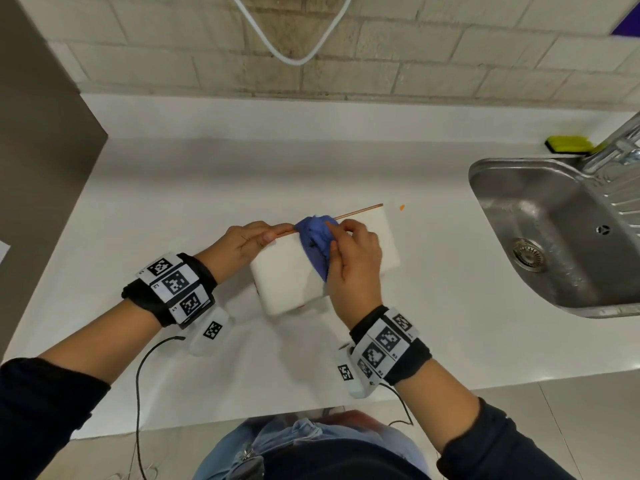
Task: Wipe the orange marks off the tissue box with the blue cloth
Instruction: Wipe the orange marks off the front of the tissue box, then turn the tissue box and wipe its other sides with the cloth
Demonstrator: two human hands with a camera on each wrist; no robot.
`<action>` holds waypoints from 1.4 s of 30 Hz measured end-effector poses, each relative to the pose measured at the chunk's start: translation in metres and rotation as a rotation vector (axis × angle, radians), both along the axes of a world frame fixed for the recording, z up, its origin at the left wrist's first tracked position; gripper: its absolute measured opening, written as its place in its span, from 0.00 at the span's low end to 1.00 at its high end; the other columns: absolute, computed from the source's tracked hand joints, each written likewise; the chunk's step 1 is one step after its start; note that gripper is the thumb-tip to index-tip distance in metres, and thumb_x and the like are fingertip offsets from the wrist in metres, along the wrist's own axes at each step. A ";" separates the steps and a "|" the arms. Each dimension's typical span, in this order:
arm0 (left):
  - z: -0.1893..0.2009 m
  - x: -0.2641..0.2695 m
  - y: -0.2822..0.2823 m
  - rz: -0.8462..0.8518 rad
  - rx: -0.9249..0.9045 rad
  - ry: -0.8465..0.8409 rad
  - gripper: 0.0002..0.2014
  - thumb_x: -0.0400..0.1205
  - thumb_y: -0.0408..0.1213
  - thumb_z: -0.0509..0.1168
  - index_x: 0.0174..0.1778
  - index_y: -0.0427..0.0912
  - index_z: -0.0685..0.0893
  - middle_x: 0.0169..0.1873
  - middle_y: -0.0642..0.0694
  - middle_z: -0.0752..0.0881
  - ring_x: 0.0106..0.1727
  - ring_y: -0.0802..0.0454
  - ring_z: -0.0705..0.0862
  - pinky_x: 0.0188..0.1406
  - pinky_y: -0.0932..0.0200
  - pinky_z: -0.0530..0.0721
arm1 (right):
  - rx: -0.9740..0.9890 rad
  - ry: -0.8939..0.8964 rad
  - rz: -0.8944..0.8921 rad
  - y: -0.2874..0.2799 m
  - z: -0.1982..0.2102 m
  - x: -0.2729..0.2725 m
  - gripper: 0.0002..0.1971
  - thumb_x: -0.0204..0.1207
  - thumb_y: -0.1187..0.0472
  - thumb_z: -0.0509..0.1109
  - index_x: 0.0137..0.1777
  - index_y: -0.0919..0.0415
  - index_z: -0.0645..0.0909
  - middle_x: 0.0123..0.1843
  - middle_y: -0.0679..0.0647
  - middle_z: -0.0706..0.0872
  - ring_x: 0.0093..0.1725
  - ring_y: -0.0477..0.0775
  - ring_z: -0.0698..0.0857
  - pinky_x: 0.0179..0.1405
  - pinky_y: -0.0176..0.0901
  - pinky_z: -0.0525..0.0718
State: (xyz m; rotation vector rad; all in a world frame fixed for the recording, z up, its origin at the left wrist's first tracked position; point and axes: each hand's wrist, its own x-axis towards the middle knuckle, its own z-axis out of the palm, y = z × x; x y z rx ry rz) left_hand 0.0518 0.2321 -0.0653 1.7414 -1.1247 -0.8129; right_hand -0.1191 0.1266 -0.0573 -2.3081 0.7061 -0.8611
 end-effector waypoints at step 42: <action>0.012 -0.008 0.022 -0.264 0.112 -0.536 0.32 0.68 0.76 0.48 0.70 0.77 0.55 0.52 0.69 0.75 0.54 0.62 0.70 0.67 0.58 0.52 | -0.196 0.453 0.153 -0.112 0.011 -0.112 0.21 0.69 0.56 0.50 0.39 0.58 0.87 0.52 0.60 0.78 0.46 0.58 0.72 0.46 0.47 0.71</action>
